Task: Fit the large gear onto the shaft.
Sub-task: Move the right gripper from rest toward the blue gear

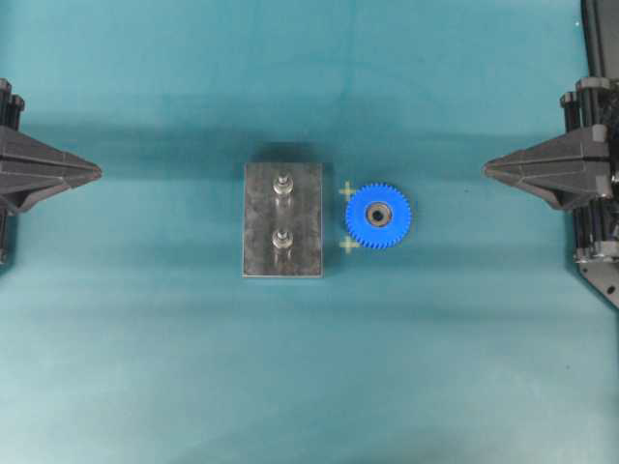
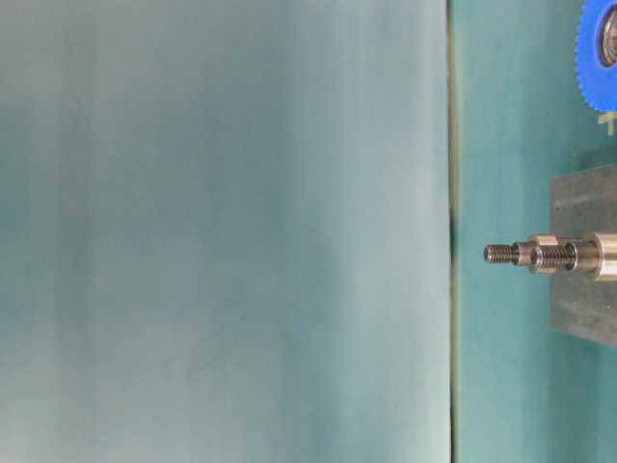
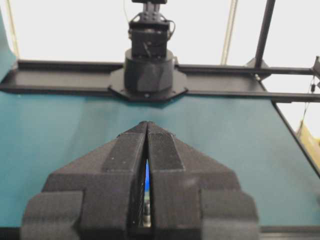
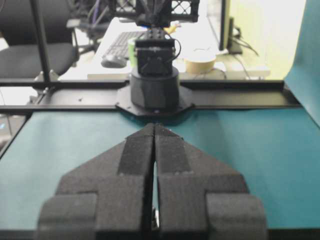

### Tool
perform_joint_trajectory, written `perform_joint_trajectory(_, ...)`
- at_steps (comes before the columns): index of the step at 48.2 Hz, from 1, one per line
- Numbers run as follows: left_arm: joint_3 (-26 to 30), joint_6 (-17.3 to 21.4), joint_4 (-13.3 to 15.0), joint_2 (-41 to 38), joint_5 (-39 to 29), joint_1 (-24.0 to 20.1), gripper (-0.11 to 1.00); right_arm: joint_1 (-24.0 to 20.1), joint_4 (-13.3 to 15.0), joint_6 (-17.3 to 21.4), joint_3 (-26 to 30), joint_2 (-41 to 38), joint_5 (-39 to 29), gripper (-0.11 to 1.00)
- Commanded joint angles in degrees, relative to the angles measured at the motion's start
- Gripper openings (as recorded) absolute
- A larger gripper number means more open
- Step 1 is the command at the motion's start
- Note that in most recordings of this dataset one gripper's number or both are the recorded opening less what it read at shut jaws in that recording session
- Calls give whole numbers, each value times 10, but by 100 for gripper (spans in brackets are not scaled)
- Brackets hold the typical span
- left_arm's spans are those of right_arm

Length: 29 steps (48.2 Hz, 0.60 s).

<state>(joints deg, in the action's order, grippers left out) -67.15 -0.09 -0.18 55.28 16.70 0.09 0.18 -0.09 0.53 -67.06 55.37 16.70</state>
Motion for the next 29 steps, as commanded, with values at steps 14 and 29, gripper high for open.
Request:
perform_joint_trajectory(14, 76, -7, -5, -74, -102, 8, 0, 65, -77, 25, 108, -39, -336, 1)
perform_joint_trajectory(29, 108, -6, -6, -154, -187, 6, 0, 108, -66, 25, 205, -198, -506, 1)
